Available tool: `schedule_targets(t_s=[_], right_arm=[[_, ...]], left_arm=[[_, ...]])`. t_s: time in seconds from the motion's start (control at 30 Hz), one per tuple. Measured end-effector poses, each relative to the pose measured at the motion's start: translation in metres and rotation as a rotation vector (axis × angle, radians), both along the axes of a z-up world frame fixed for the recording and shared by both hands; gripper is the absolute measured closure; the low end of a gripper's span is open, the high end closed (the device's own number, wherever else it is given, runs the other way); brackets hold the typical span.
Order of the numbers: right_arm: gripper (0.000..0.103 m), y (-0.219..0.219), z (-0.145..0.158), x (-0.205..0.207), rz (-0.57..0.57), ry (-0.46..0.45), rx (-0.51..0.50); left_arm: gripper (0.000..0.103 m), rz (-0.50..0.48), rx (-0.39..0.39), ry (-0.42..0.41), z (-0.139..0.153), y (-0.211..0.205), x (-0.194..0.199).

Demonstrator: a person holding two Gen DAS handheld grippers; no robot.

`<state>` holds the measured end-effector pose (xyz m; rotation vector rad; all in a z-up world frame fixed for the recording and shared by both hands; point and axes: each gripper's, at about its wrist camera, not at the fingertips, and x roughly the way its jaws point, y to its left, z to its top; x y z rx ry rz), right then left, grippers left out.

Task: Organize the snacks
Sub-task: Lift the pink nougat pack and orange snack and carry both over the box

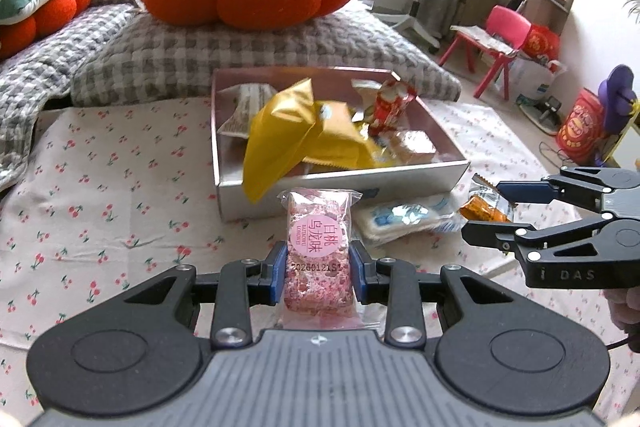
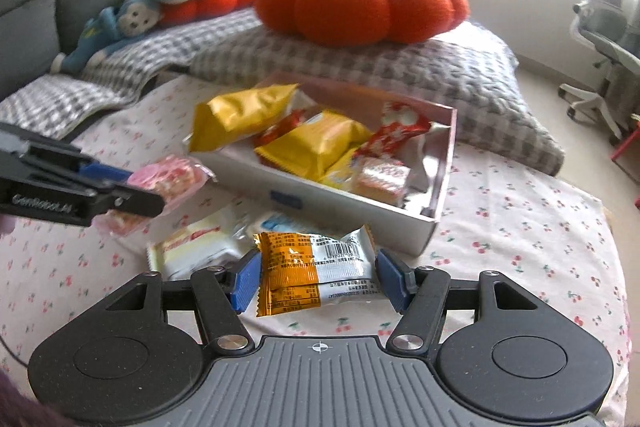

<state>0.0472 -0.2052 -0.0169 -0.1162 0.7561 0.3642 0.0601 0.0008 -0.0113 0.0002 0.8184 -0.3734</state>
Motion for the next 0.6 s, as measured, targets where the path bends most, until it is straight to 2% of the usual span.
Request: schedule_targets(t_s=[0.6], right_arm=[[0.04,-0.032,0.011,0.036,-0.149,-0.006,0.127]], left_arm=[[0.074,0.006,-0.043,-0.052,0.007,-0.046,0.033]])
